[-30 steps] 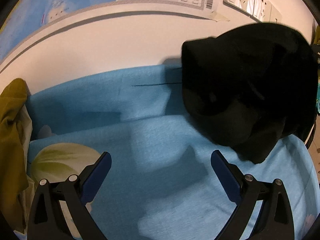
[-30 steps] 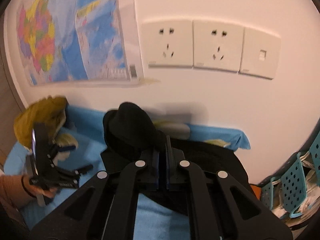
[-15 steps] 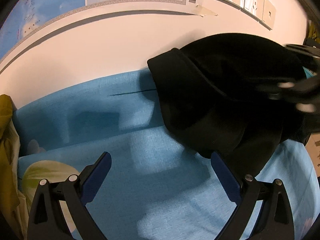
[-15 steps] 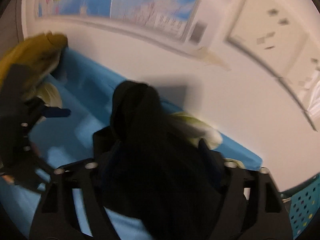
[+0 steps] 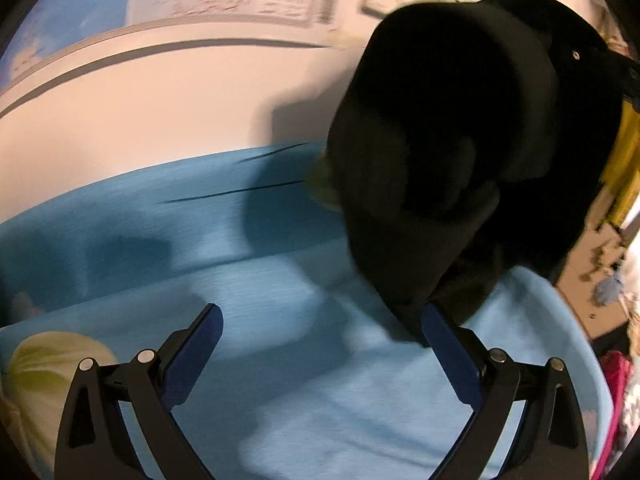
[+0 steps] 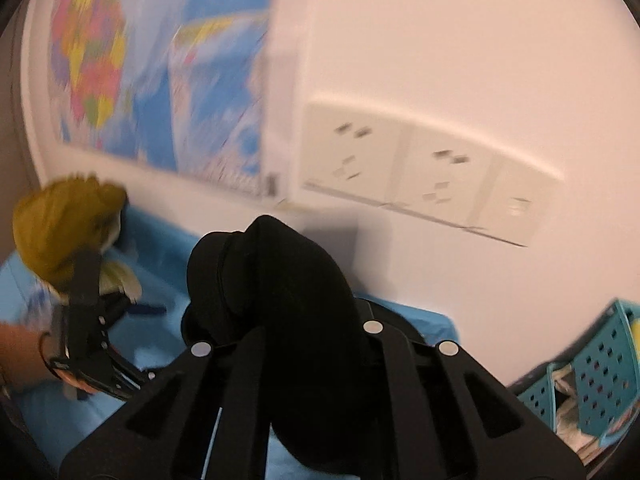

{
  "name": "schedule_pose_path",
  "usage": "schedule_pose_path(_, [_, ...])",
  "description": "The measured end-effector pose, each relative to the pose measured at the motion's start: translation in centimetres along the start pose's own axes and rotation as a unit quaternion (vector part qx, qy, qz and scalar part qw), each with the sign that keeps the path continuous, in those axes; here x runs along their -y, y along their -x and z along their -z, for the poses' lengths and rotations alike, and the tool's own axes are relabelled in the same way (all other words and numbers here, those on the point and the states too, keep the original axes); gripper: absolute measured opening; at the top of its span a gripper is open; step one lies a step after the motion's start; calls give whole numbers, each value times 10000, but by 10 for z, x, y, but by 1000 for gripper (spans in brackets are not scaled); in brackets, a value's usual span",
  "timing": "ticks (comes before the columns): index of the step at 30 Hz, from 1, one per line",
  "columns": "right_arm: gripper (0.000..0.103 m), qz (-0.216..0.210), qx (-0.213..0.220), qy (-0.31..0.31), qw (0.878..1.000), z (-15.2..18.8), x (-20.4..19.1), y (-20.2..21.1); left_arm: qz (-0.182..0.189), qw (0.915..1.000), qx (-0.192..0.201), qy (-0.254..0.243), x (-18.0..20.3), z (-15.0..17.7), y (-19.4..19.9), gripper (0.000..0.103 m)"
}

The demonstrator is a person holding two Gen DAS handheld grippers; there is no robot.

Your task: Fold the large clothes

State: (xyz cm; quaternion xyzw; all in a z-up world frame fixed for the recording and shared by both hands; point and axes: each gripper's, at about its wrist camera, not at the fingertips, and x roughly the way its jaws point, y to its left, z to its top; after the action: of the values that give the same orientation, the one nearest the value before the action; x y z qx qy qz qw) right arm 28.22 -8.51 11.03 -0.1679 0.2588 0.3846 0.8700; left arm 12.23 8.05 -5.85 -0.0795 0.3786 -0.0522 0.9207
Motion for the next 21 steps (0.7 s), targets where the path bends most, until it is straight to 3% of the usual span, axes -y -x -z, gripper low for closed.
schedule_pose_path(8, [6, -67, 508, -876, 9948, 13, 44, 44, 590, 9945, 121, -851, 47, -3, -4, 96])
schedule_pose_path(12, [6, -89, 589, -983, 9934, 20, 49, 52, 850, 9944, -110, -626, 55, -17, -27, 96])
schedule_pose_path(18, [6, -85, 687, -1088, 9917, 25, 59, 60, 1059, 9846, -463, -1313, 87, -22, -61, 94])
schedule_pose_path(21, [6, -77, 772, -1230, 9894, 28, 68, 65, 1148, 9741, -904, -1727, 104, -19, -81, 78])
